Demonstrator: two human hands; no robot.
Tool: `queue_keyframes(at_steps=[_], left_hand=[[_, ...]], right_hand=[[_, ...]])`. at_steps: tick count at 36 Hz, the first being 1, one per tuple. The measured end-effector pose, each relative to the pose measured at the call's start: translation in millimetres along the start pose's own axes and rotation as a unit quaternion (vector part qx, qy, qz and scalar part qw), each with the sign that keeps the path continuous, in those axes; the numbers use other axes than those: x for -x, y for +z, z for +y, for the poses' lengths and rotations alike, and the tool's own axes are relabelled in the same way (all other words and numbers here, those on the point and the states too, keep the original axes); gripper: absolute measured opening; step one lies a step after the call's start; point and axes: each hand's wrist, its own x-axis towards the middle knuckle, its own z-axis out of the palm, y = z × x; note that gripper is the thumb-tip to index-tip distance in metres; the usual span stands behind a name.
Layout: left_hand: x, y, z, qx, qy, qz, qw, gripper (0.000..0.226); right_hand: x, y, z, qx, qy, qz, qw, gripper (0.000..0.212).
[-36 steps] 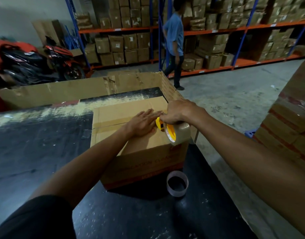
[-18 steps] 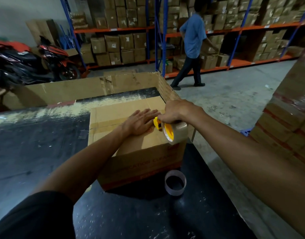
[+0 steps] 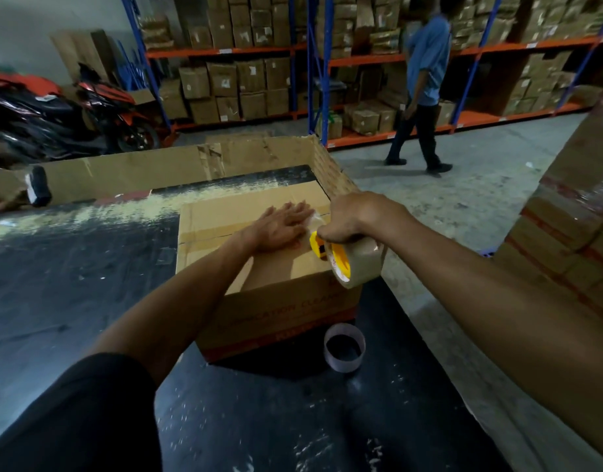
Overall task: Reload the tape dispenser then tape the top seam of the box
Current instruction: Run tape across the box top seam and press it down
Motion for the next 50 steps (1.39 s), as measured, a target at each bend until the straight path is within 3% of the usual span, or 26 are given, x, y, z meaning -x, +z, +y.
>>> queue_keyframes(at_steps=[2, 12, 15, 22, 36, 39, 50], left_hand=[[-1, -2, 3, 0.023, -0.012, -0.008, 1.000, 0.056], [3, 7, 15, -0.074, -0.043, -0.025, 0.996, 0.084], [4, 7, 17, -0.056, -0.049, -0.015, 0.997, 0.094], [9, 8, 27, -0.071, -0.040, 0.029, 0.996, 0.089], [9, 9, 32, -0.037, -0.095, -0.004, 0.995, 0.097], [10, 11, 32, -0.047, -0.088, 0.001, 0.995, 0.098], [13, 13, 35, -0.060, -0.084, 0.018, 0.995, 0.096]], right_hand=[[2, 0, -3, 0.007, 0.004, 0.009, 1.000, 0.053], [21, 13, 10, 0.020, -0.023, 0.013, 0.999, 0.051], [33, 16, 18, 0.025, -0.023, 0.010, 0.999, 0.060], [42, 10, 11, 0.006, -0.015, 0.017, 1.000, 0.054], [56, 21, 27, -0.008, -0.023, -0.004, 1.000, 0.054], [63, 25, 32, -0.014, -0.027, 0.005, 1.000, 0.045], [73, 40, 28, 0.009, -0.033, 0.054, 0.998, 0.046]])
